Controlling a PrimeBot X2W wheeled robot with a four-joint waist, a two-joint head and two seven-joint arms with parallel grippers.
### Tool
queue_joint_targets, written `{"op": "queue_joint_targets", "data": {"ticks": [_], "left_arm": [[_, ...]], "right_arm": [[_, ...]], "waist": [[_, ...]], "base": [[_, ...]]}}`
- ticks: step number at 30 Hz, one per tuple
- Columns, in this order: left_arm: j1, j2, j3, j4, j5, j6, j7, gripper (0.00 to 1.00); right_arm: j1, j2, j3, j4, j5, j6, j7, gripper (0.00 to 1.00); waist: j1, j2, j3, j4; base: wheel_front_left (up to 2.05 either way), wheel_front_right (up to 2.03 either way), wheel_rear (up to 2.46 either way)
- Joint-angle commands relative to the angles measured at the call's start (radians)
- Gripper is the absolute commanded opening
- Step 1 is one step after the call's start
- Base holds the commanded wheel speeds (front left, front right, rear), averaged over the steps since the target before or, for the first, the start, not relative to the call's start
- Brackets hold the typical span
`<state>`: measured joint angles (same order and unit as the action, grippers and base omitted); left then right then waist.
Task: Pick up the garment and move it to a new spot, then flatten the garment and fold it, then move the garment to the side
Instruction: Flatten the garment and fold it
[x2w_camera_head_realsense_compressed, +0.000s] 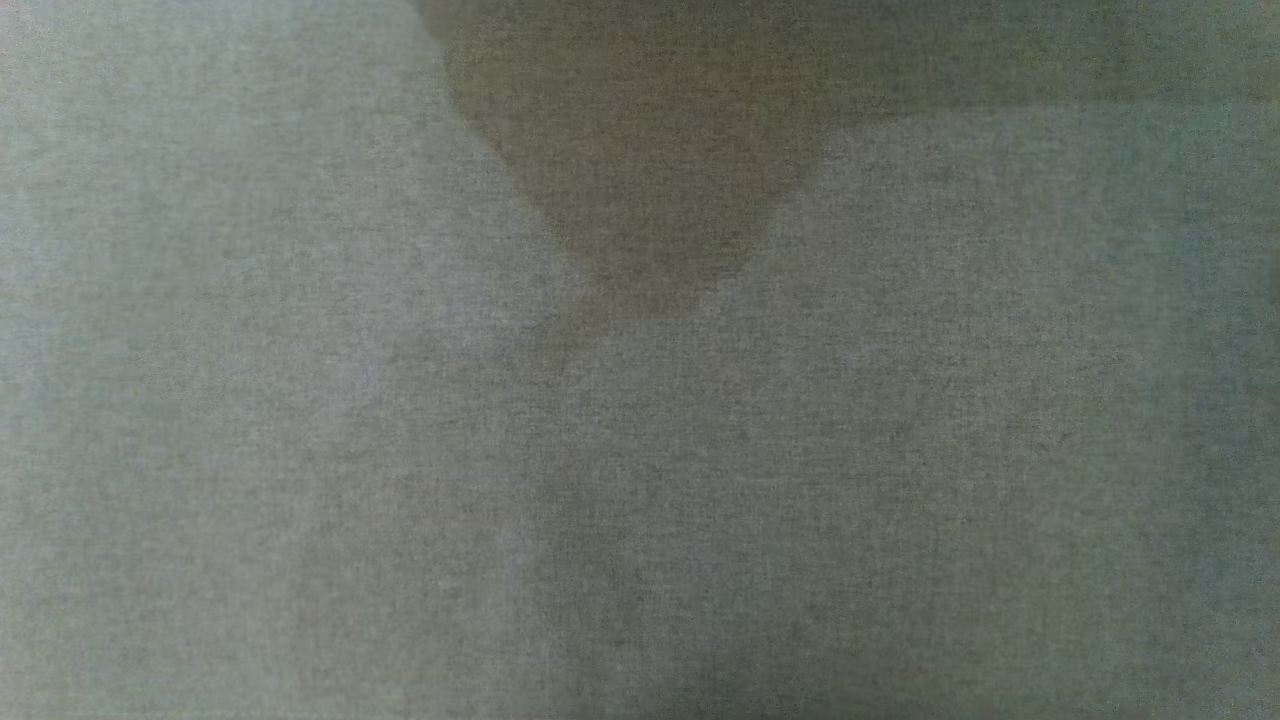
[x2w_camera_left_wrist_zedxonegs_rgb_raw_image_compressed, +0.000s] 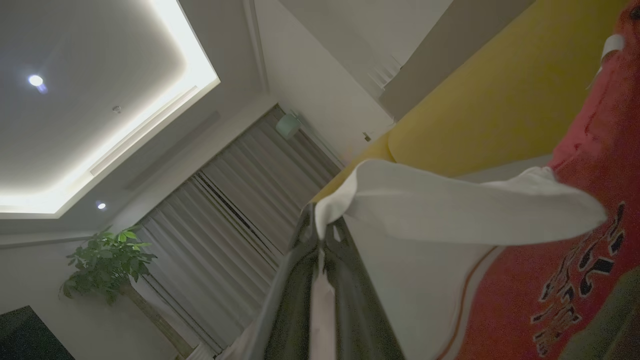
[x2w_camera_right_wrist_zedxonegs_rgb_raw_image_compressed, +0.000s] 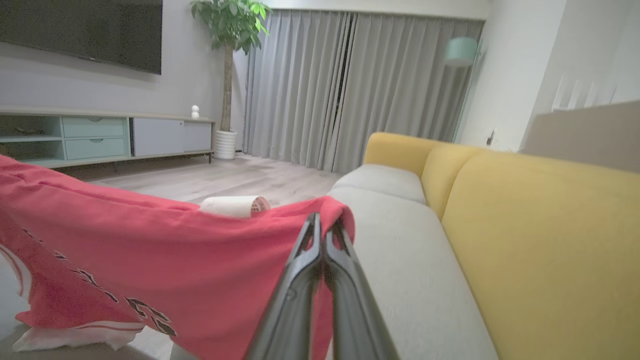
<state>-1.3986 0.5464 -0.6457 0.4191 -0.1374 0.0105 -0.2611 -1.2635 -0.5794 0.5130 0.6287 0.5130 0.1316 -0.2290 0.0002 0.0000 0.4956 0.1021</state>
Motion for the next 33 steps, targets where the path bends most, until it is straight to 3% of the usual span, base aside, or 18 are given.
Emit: {"op": "queue_joint_targets", "data": {"ticks": [1, 10, 19, 33], "left_arm": [[0.047, 0.059, 0.049, -0.047, -0.015, 0.009, -0.001, 0.0], [0.446, 0.099, 0.079, -0.168, -0.072, 0.0, -0.001, 0.0], [0.965, 0.134, 0.094, -0.286, -0.159, 0.01, -0.001, 0.0], [1.391, 0.177, 0.047, -0.414, -0.282, 0.078, 0.074, 0.0]], "right_arm": [[0.064, -0.008, 0.008, 0.003, 0.021, -0.001, -0.016, 0.0], [0.321, -0.028, 0.04, 0.006, 0.12, -0.001, -0.032, 0.0], [0.777, -0.086, 0.002, -0.158, 0.205, -0.001, -0.033, 0.0], [1.192, -0.118, -0.11, -0.344, 0.209, -0.001, 0.007, 0.0]], "waist": [[-0.0002, 0.0, -0.023, 0.01], [-0.0002, 0.0, -0.163, 0.007], [-0.0002, 0.0, -0.324, -0.029], [-0.0002, 0.0, -0.413, -0.052]], "base": [[0.0, 0.0, 0.0], [0.0, 0.0, 0.0], [0.0, 0.0, 0.0], [0.0, 0.0, 0.0]]}}
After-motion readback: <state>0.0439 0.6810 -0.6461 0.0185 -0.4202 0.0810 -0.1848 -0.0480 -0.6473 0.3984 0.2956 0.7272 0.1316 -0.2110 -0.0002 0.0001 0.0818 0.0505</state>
